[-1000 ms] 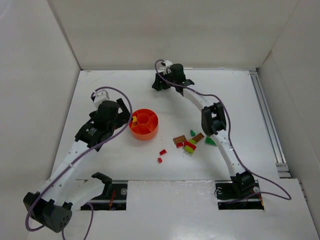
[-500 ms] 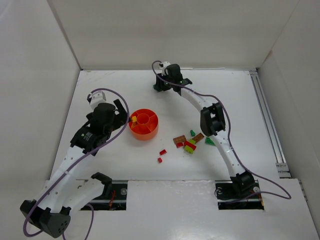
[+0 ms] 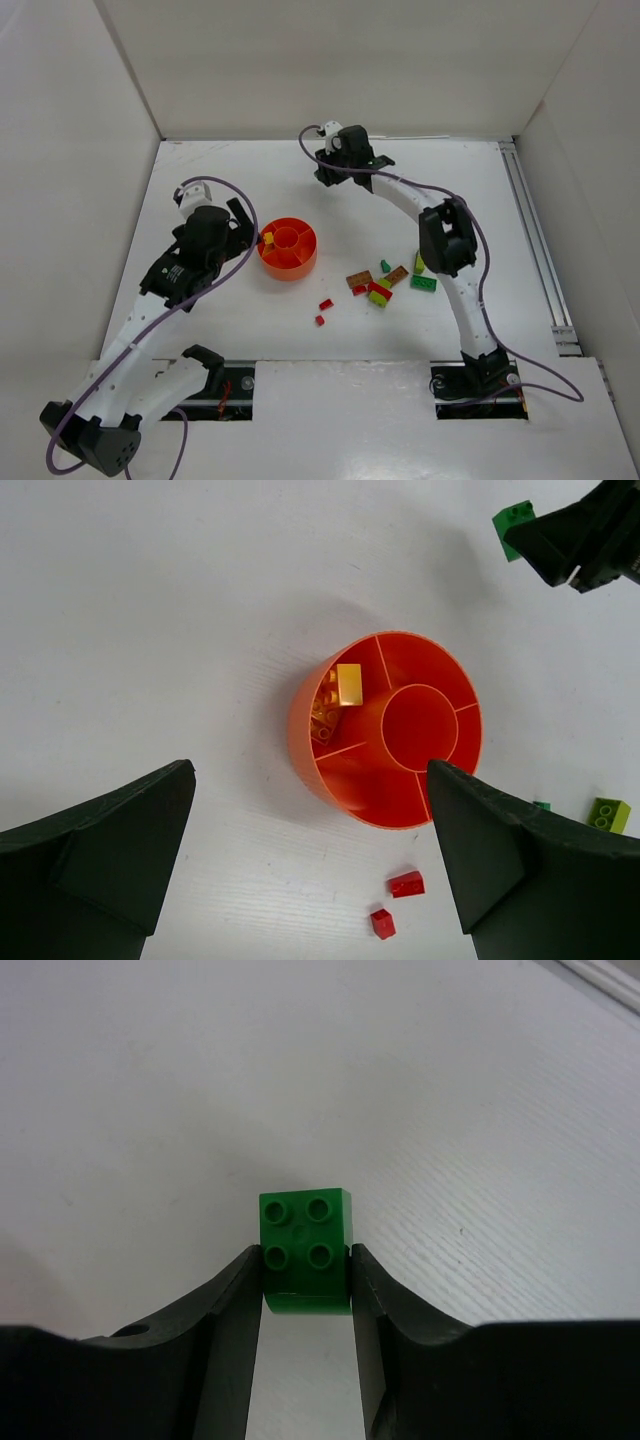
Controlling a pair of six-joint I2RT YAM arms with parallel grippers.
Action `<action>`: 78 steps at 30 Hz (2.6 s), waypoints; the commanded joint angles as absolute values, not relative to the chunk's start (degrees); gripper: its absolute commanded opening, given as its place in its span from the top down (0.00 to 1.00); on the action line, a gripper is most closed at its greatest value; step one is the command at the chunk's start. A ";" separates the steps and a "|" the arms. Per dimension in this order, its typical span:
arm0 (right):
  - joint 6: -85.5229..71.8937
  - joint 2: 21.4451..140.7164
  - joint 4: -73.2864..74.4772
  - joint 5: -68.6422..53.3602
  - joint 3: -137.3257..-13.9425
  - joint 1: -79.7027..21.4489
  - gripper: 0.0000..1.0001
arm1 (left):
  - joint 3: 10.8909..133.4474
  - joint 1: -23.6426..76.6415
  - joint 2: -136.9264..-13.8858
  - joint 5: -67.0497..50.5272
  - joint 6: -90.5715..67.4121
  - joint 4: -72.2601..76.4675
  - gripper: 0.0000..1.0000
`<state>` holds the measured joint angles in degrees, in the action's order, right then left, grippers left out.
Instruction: Sort the legos into containers by color
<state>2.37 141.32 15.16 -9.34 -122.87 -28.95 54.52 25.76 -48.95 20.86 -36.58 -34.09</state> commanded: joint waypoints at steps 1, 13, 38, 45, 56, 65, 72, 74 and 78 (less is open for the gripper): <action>9.31 131.59 9.32 -14.48 -117.19 -29.44 0.77 | 55.81 25.49 -49.04 20.13 -35.77 -30.51 0.00; 17.14 111.28 8.09 -30.76 -96.07 -34.71 0.78 | 54.23 16.54 -53.53 9.42 -33.23 -21.89 0.00; 14.68 114.61 11.95 -33.75 -94.92 -40.43 0.72 | 52.47 15.21 -53.53 6.77 -32.70 -21.09 0.00; 13.62 114.70 11.25 -32.61 -93.78 -40.43 0.65 | 51.95 15.21 -52.38 5.72 -32.70 -21.09 0.00; 13.10 113.65 11.25 -33.40 -93.78 -40.43 0.45 | 51.94 15.21 -51.86 5.71 -32.70 -21.09 0.00; 13.10 110.05 11.25 -30.25 -93.17 -40.43 0.41 | 51.94 15.21 -52.38 1.51 -30.94 -19.78 0.00; 9.85 98.29 11.25 -23.21 -83.69 -35.69 0.22 | 51.94 19.06 -53.61 -3.16 -28.30 -16.96 0.00; 8.27 94.94 11.25 -18.56 -80.00 -33.15 0.13 | 52.47 21.96 -54.93 -3.16 -27.77 -16.26 0.00; 5.46 85.98 16.95 -9.34 -68.94 -29.11 0.00 | 52.47 29.42 -57.91 -1.33 -27.77 -14.86 0.00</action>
<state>8.69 90.06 13.43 -18.20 -73.97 -31.46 52.10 25.34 -56.71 -1.28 -29.15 -17.98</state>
